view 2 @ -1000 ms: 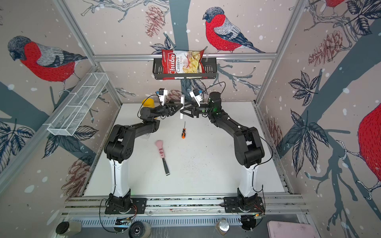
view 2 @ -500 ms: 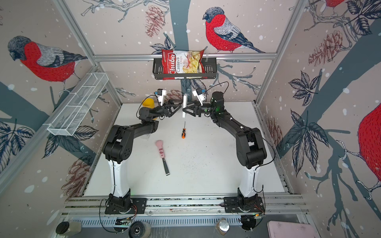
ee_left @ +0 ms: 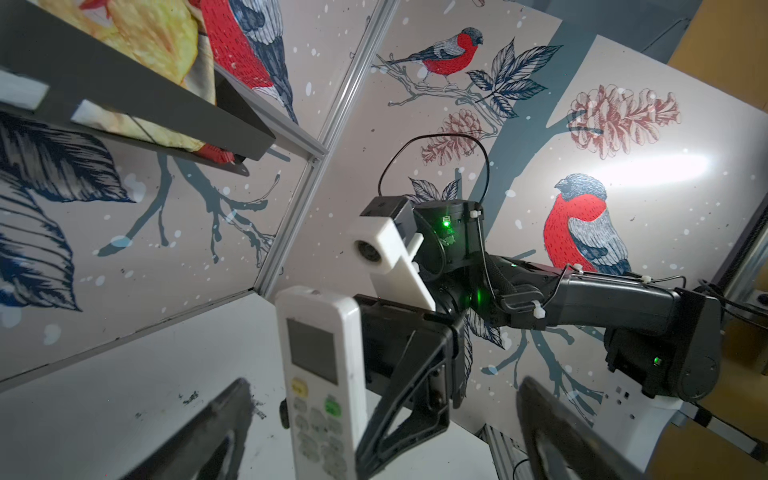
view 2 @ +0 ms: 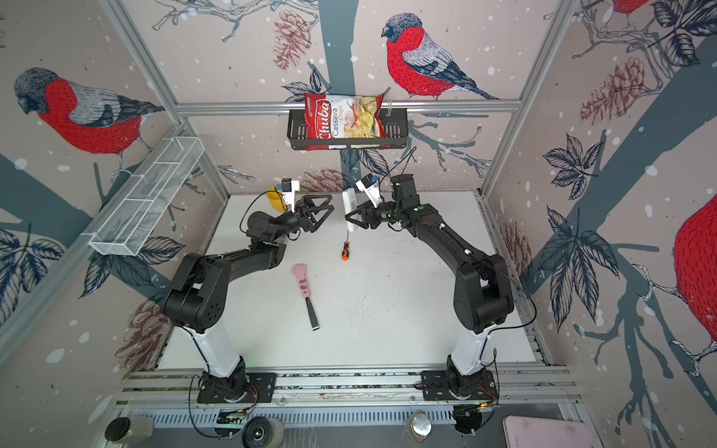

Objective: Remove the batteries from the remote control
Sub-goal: 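Lower the remote onto the table with the right gripper while the left gripper releases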

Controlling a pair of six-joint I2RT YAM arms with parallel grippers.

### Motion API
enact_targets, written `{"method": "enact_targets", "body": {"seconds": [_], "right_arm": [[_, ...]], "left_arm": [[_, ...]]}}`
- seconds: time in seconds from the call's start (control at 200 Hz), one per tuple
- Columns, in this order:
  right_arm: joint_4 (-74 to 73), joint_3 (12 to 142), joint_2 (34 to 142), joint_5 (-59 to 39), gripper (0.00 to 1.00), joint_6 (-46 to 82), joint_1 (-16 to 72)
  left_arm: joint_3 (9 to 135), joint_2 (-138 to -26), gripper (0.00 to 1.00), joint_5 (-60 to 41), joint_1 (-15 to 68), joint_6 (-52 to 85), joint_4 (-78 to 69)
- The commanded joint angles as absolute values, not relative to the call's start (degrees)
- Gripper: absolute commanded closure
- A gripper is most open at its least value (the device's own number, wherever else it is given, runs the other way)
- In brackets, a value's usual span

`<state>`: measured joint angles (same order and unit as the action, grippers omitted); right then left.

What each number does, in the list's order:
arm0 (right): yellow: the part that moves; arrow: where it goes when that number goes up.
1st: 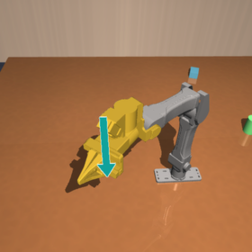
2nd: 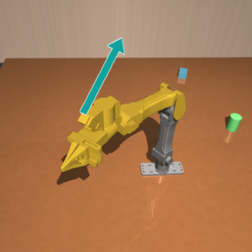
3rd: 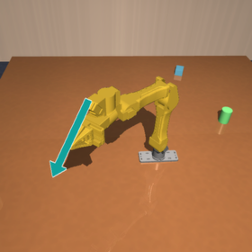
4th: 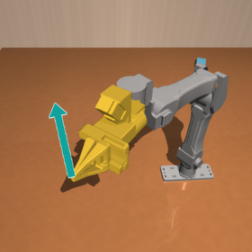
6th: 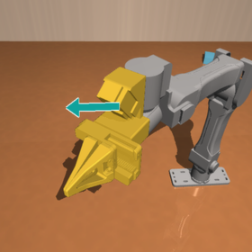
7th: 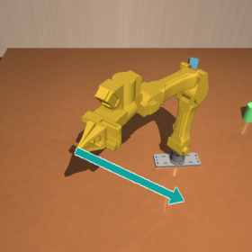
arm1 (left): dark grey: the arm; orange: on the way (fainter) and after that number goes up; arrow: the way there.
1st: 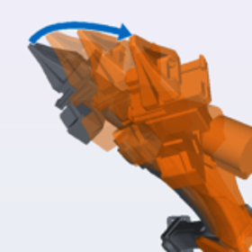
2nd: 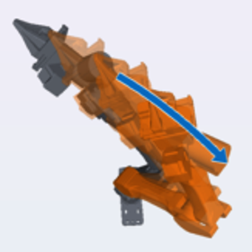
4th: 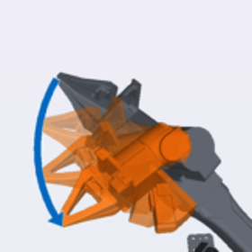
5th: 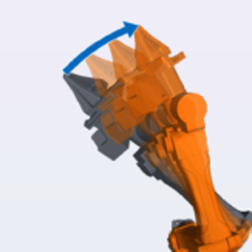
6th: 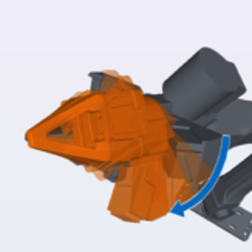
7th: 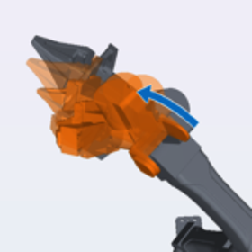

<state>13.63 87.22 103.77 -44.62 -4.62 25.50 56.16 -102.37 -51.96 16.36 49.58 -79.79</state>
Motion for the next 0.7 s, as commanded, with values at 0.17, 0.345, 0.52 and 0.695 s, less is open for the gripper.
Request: {"method": "enact_targets", "body": {"seconds": [0.17,0.345,0.52,0.695], "right_arm": [[37.9,95.9,113.2,-16.6,0.69,-14.3,31.5],[42.3,100.9,120.0,-9.3,0.69,-15.9,32.9],[46.3,105.8,126.6,-5.4,0.69,-17.0,33.2],[47.9,106.9,129.8,-3.3,0.69,-17.9,33.1]], "left_arm": [[49.2,-95.4,0.02,-48.5,17.2,37.8,-72.2],[50.2,-92.2,0.02,-42.2,18.8,26.4,-54.8],[54.4,-93.0,0.02,-34.5,19.7,20.9,-40.3],[59.2,-93.5,0.02,-26.0,22.2,14.5,-28.3]]}}
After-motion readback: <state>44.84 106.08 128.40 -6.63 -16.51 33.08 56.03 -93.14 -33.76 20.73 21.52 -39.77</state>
